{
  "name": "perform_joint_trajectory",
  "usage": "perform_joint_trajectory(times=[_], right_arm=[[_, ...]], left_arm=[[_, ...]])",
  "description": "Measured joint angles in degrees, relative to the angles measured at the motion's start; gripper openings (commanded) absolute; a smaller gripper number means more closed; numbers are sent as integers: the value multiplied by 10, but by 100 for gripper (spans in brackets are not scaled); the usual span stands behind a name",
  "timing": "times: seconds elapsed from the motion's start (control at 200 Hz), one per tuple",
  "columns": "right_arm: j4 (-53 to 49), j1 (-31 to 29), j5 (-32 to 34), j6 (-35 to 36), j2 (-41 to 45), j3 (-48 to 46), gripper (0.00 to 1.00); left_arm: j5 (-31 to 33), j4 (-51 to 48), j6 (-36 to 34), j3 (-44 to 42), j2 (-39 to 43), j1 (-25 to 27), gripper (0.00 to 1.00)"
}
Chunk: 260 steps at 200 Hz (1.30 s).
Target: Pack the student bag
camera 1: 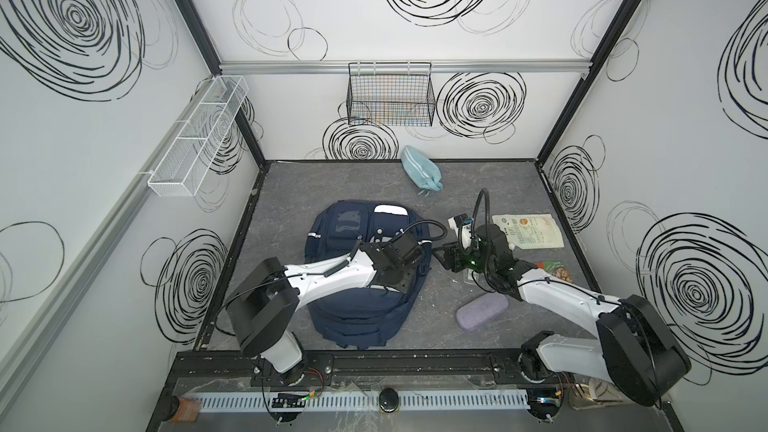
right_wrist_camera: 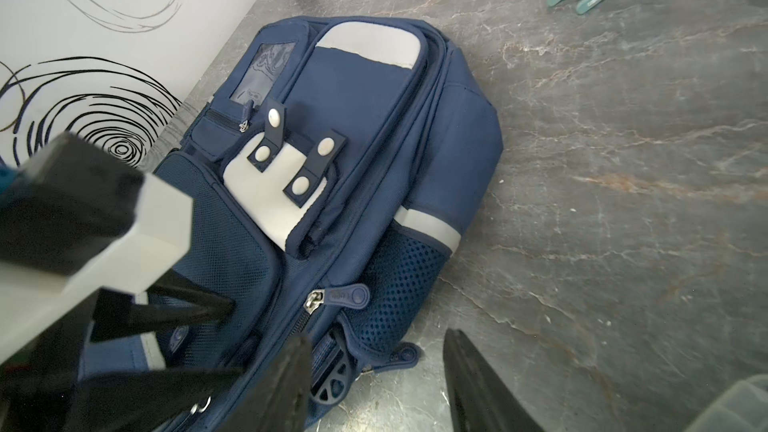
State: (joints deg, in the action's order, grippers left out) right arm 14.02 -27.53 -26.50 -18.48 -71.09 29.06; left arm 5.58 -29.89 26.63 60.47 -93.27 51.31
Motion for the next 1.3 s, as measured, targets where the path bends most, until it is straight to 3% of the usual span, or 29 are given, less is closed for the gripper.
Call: perform_joint_trajectory(times=[0.1,0.3,0.515,0.75,0.925,1.101,1.301], right_arm=[[-2,1,-2,0,8,0,55],[5,-3,-6,12,11,0,58],[71,-9,-64,64,-47,5,55],[86,-9,-160,114,-181,143,55],[41,-9,-244,257,-270,246,58],[-52,-3,-306,426,-323,281,60],[-115,3,-331,519,-355,290,60]], left_arm=[[0,-2,5,20,-16,-8,0],[-24,25,13,12,-7,-65,0],[-77,77,17,-46,77,-136,0],[-132,112,19,-92,153,-164,0],[-178,107,1,-95,175,-187,0],[-203,106,-26,-96,185,-202,0],[-223,108,-42,-107,196,-206,0]])
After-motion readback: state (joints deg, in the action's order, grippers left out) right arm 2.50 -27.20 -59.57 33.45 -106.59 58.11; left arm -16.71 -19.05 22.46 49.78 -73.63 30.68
